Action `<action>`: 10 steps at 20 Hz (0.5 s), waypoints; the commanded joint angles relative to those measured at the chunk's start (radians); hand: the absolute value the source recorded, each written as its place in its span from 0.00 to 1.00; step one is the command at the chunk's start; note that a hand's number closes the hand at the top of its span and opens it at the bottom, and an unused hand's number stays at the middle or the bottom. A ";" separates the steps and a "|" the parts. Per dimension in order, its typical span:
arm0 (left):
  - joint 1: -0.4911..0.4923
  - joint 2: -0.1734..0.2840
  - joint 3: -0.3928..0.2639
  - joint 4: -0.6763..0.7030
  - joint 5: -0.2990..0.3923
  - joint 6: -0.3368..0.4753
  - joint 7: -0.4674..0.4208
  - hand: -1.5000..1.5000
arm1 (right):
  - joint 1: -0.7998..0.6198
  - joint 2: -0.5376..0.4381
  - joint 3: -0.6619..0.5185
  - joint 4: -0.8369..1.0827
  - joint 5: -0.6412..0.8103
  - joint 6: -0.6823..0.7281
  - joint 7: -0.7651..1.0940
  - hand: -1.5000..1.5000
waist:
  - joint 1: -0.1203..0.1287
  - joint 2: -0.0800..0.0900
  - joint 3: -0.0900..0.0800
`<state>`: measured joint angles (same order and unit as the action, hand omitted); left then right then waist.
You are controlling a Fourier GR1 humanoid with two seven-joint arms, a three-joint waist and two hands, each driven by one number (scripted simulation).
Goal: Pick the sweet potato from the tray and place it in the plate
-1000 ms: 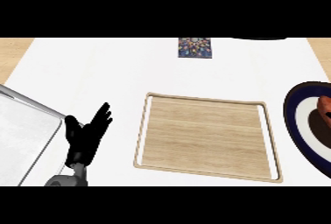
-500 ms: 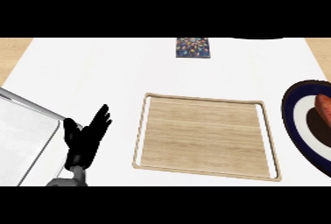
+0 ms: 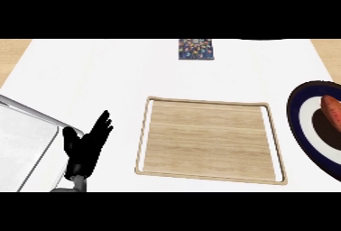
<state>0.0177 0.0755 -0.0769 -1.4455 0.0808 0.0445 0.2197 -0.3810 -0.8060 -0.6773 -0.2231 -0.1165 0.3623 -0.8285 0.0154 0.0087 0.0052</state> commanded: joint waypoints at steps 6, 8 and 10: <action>0.003 0.025 0.010 -0.041 0.013 -0.013 0.063 0.50 | 0.187 0.007 0.052 -0.041 0.033 0.227 -0.185 0.00 | -0.007 -0.004 0.002; 0.048 -0.019 -0.014 -0.017 -0.011 0.012 -0.017 0.50 | 0.254 -0.005 0.067 -0.065 0.048 0.233 -0.231 0.00 | -0.015 -0.005 0.001; 0.005 0.017 0.025 -0.016 0.022 -0.015 0.021 0.50 | 0.305 -0.006 0.077 -0.078 0.055 0.242 -0.264 0.00 | -0.023 -0.005 0.001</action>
<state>0.0372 0.0774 -0.0746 -1.4696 0.0842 0.0450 0.2385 -0.1695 -0.8157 -0.6184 -0.2959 -0.0781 0.4275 -0.8824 0.0016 0.0042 0.0065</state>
